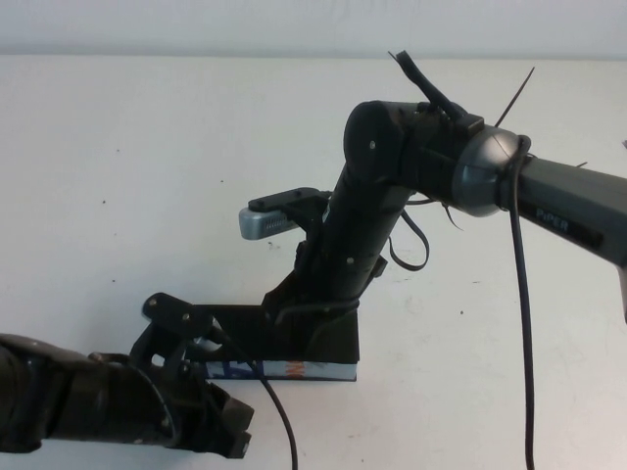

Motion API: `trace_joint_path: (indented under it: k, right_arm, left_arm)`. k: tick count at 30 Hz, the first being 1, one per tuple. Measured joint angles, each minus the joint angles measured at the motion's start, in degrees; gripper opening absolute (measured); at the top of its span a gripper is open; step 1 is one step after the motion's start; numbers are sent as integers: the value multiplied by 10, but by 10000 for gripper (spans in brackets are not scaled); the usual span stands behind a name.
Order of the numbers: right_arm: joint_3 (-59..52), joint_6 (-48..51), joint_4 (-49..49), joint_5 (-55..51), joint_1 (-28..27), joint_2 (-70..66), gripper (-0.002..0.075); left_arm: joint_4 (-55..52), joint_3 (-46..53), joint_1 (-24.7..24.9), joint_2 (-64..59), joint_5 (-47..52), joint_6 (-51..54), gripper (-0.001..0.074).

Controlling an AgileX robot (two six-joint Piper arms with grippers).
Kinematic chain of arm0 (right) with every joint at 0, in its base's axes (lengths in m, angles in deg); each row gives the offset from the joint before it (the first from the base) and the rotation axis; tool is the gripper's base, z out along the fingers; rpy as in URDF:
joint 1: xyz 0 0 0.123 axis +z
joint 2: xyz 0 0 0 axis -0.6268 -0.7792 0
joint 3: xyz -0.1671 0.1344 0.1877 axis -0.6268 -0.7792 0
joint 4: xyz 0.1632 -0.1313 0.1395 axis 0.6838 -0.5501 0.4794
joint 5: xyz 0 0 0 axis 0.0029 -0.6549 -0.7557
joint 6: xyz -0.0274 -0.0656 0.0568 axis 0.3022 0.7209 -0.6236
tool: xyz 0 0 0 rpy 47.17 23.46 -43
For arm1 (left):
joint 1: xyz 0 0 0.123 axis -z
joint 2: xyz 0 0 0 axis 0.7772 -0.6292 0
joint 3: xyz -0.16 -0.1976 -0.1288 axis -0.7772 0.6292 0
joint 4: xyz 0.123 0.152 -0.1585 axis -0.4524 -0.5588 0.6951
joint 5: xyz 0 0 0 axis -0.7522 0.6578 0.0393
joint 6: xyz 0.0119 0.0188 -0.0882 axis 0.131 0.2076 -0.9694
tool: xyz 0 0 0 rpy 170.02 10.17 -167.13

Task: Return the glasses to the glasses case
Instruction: Close the glasses case

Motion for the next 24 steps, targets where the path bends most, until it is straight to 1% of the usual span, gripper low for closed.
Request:
trace_joint_path:
  k: [8,14,21,24]
  right_arm:
    - [0,1,-7,0,0,0,-12]
    - [0,1,-7,0,0,0,-12]
    - [0,1,-7,0,0,-3,-12]
    - [0,1,-7,0,0,-3,-12]
  left_arm:
    - [-1,27,0,88,-20,-3,-2]
    - [-33,30,0,201,-24,-56,-2]
    - [-99,34,0,364,-43,-136,-2]
    - [-117,35,0,431,-51,-152,-2]
